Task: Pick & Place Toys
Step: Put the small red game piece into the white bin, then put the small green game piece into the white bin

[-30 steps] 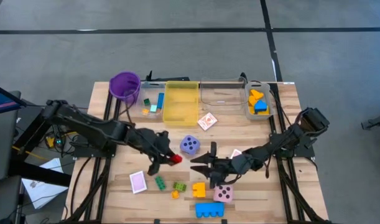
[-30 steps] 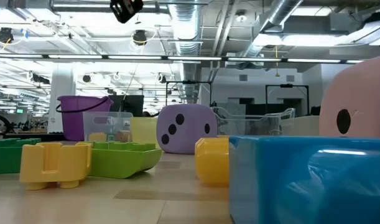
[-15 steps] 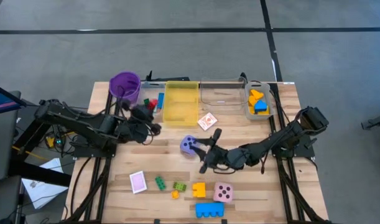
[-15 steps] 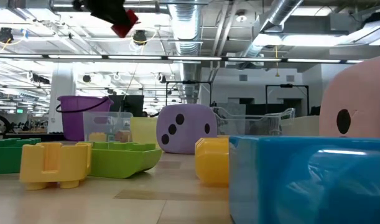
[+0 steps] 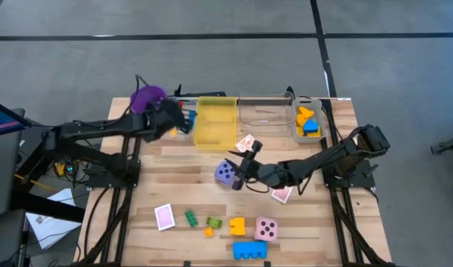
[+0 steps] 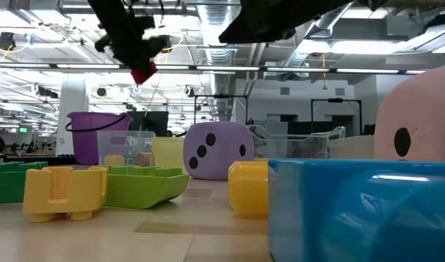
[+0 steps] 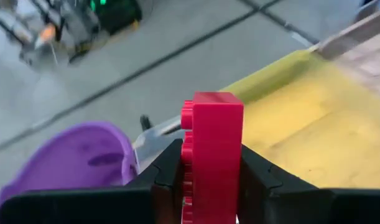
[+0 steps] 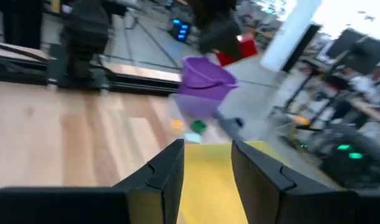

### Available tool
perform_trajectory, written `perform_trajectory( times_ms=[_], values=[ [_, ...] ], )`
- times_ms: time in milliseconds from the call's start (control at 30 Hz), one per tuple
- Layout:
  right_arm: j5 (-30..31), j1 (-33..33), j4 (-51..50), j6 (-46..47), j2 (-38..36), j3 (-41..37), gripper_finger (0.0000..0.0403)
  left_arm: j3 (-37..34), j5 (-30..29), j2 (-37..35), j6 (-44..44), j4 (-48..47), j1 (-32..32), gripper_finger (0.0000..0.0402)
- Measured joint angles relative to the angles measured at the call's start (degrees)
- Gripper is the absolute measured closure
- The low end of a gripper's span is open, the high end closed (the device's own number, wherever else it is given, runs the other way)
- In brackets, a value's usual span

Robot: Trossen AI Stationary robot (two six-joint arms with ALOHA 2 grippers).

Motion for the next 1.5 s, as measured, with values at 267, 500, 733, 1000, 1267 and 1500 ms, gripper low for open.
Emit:
perform_trajectory(
  times_ms=[267,500,733,1000,1267,1500],
  values=[
    [-4.24,-1.62,-0.33,1.88,0.0,0.0,0.0276,0.0,10.96,6.11,1.69,0.6,11.19,0.0321],
    [-4.33,-1.44,-0.35,1.81,0.0,0.0,0.0276,0.0,20.32,13.76,9.36,5.87,15.79,0.0322],
    [-4.35,-1.82,-3.07,2.57,0.0,0.0,0.0276,0.0,23.47,18.4,12.2,7.61,19.26,0.0305],
    [-4.42,-2.29,-3.9,2.49,0.0,0.0,0.0276,0.0,23.39,19.14,13.51,6.92,19.56,0.0241],
    [-4.36,-1.88,-10.13,2.29,0.0,2.97,0.0276,0.0,26.14,18.43,15.02,5.23,19.54,0.0158],
    [-4.18,-1.32,-25.21,2.26,0.0,12.1,0.0276,0.96,55.1,10.86,19.28,-1.74,14.82,0.0134]
  ],
)
